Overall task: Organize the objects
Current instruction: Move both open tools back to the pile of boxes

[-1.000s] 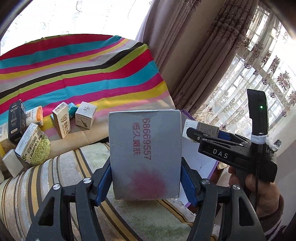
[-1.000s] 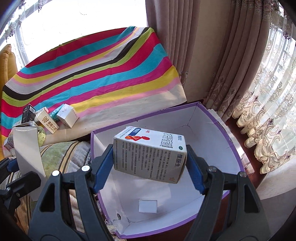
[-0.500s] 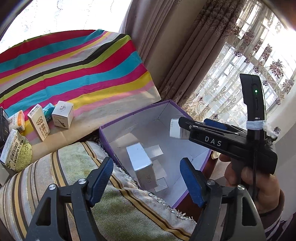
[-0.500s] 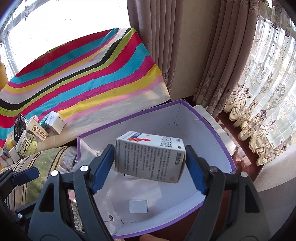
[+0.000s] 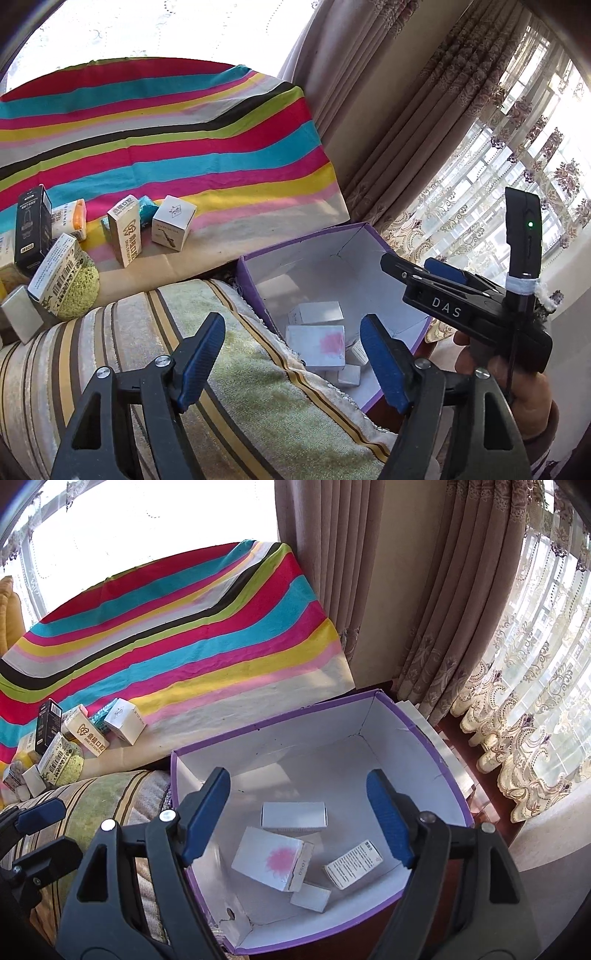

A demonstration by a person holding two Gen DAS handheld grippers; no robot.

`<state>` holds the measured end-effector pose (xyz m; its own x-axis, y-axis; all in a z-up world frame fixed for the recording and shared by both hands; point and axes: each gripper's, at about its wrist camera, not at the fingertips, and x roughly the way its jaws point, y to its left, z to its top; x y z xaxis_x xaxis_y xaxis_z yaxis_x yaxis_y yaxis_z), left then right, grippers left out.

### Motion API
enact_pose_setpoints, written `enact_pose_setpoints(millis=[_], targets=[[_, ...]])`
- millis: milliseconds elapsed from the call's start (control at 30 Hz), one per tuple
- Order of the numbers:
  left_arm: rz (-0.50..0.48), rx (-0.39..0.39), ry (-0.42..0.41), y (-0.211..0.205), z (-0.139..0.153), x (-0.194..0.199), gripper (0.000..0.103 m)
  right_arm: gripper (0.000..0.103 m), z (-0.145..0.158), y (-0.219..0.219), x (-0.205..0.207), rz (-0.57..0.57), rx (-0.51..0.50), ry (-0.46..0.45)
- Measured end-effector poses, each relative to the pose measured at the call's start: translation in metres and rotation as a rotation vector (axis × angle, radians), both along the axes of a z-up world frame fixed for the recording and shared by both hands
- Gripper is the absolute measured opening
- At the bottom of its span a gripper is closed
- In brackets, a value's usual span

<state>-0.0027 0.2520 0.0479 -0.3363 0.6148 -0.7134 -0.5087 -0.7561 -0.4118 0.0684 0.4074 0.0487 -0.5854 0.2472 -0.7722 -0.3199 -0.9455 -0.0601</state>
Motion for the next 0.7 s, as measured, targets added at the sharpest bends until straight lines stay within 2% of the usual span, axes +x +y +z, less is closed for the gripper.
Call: enact_pose_setpoints(millis=[700], targets=[[0.283,-0.003,0.011,-0.128,0.0,-0.006,0.077,0.079,-0.001,-0.06,-0.015,0.145,0.0,-0.017]])
